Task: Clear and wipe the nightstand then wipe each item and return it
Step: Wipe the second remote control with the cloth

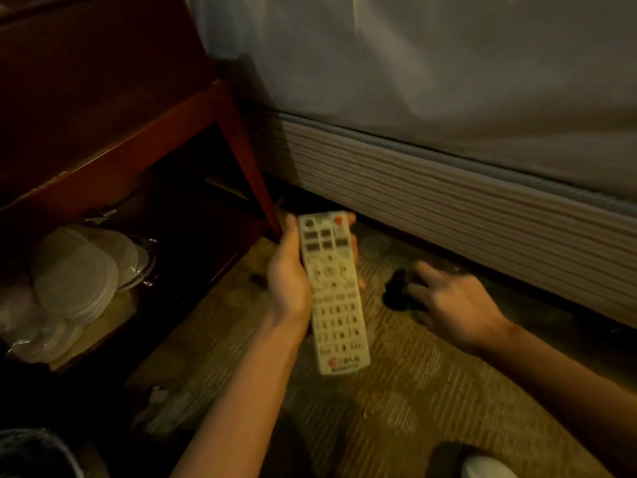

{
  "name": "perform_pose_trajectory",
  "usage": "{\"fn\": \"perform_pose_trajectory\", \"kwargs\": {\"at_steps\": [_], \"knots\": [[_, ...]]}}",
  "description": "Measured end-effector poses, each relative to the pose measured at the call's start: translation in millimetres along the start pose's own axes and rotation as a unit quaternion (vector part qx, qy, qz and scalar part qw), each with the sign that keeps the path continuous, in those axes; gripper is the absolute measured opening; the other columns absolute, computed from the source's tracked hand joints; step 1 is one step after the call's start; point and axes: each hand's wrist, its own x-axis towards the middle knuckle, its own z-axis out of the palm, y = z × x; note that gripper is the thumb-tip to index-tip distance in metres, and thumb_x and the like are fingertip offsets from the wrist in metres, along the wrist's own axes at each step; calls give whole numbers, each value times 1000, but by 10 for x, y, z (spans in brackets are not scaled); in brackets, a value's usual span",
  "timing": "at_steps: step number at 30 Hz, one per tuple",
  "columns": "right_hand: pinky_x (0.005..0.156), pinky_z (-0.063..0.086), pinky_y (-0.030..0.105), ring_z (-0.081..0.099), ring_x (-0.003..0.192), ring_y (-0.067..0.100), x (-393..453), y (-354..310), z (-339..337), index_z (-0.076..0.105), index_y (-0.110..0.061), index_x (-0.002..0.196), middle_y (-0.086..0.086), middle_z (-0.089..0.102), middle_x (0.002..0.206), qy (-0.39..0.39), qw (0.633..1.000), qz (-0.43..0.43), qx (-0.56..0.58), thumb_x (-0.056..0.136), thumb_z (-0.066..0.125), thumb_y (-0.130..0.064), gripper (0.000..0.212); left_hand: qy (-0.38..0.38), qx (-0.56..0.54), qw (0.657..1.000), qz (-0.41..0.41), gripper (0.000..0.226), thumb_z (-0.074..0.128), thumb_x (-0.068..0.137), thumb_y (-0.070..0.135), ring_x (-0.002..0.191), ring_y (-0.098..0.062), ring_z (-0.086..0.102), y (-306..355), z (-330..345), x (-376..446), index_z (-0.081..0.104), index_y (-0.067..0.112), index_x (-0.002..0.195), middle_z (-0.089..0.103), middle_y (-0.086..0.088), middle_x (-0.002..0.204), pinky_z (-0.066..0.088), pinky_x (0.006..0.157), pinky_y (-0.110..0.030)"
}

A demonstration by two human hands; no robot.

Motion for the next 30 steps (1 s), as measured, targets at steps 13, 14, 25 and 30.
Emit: {"fn": "perform_pose_trajectory", "kwargs": {"at_steps": [13, 14, 25, 30], "knots": [[67, 46, 8, 58, 82, -4, 376, -499, -846, 54, -42, 88, -18, 58, 91, 141, 889, 187, 393, 85, 59, -40, 7, 28, 62, 995, -74, 51, 33, 94, 45, 67, -17, 67, -250, 208, -38, 74, 18, 79, 70, -8, 77, 51, 62, -31], [68, 41, 5, 53, 83, -5, 367, -623, -813, 53, -44, 92, -20, 51, 92, 132, 920, 150, 336, 85, 53, -49, 8, 43, 52, 995, -74, 48, 36, 92, 36, 65, -13, 68, -255, 244, -61, 74, 16, 71, 71, -5, 71, 53, 61, -27], [44, 33, 18, 47, 68, 10, 188, -450, -398, 46, -21, 127, -3, 43, 102, 229, 969, -60, 67, 97, 40, -33, 33, 55, 63, 994, -63, 42, 29, 99, 17, 49, -12, 58, -187, 236, -96, 58, 8, 70, 59, 0, 50, 43, 45, -15], [36, 27, 18, 56, 49, 19, -60, 59, -148, 58, -15, 103, 4, 49, 94, 90, 993, -52, -62, 70, 75, -20, 38, 13, 66, 998, 0, 61, 26, 92, 47, 55, -16, 59, 250, 164, -88, 73, 9, 91, 64, -7, 67, 52, 47, -27]]}}
